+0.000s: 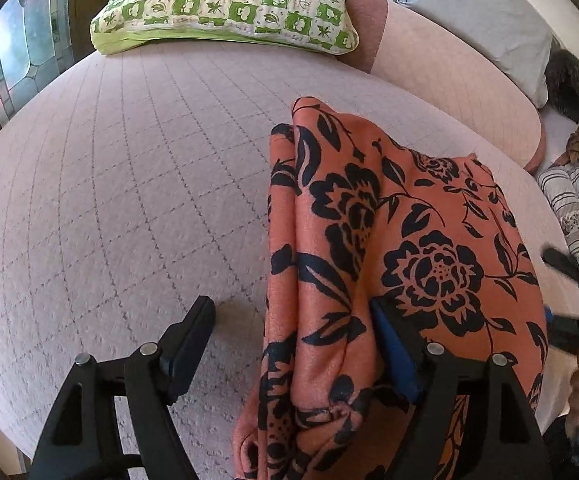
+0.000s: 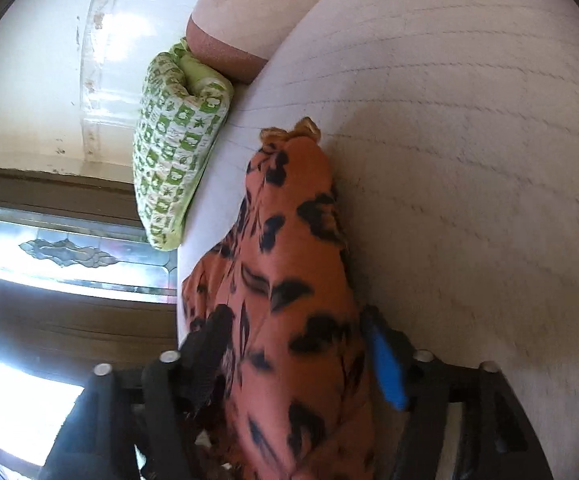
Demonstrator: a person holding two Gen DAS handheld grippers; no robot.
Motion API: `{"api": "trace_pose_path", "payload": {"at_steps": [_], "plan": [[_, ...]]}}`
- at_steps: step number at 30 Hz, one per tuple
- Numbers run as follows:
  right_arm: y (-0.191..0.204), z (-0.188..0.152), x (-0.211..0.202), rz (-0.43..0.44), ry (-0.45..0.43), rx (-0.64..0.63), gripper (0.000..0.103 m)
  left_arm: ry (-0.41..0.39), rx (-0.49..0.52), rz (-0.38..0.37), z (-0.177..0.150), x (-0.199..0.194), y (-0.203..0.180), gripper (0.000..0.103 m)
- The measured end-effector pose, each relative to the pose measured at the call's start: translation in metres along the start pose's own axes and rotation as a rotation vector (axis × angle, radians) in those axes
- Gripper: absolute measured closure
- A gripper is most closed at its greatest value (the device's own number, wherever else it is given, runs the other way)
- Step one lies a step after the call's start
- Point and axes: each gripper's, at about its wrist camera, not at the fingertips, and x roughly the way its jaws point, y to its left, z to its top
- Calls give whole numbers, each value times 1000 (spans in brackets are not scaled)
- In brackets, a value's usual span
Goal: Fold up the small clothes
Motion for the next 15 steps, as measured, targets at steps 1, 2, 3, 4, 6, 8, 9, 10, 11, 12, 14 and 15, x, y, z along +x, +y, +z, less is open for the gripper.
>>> {"api": "trace_pose_path", "payload": {"at_steps": [1, 2, 3, 4, 6, 8, 9, 10, 11, 12, 14, 15], "plan": [[2, -7, -4, 14, 9, -7, 33, 0, -5, -4, 0, -1, 2, 23], [2, -13, -8, 26, 18, -13, 33, -2, -8, -5, -2, -4, 5, 23], [2, -19, -12, 34, 32, -22, 33, -6, -4, 0, -2, -3, 4, 23], [3, -25, -13, 33, 42, -35, 31, -10, 4, 6, -2, -2, 3, 23], [1, -34, -9, 7, 36, -76, 35, -17, 17, 19, -3, -2, 1, 23], [-8, -40, 8, -62, 105, -86, 61, -19, 23, 18, -5, -5, -1, 23], [-4, -44, 2, -60, 74, -70, 64, -20, 24, 17, -6, -7, 0, 23], [8, -48, -6, -74, 51, -110, 65, -21, 25, 14, -7, -7, 0, 23], [18, -54, -12, -96, 30, -152, 65, -21, 25, 8, -8, -8, 0, 23], [17, -57, -10, -134, 27, -159, 65, -21, 26, 2, -8, -8, 0, 22], [-7, -55, 1, -141, 46, -85, 65, -23, 27, 3, -9, -9, 0, 22], [-13, -53, -2, -92, 40, -32, 63, -26, 26, 8, -10, -11, 1, 22]]}}
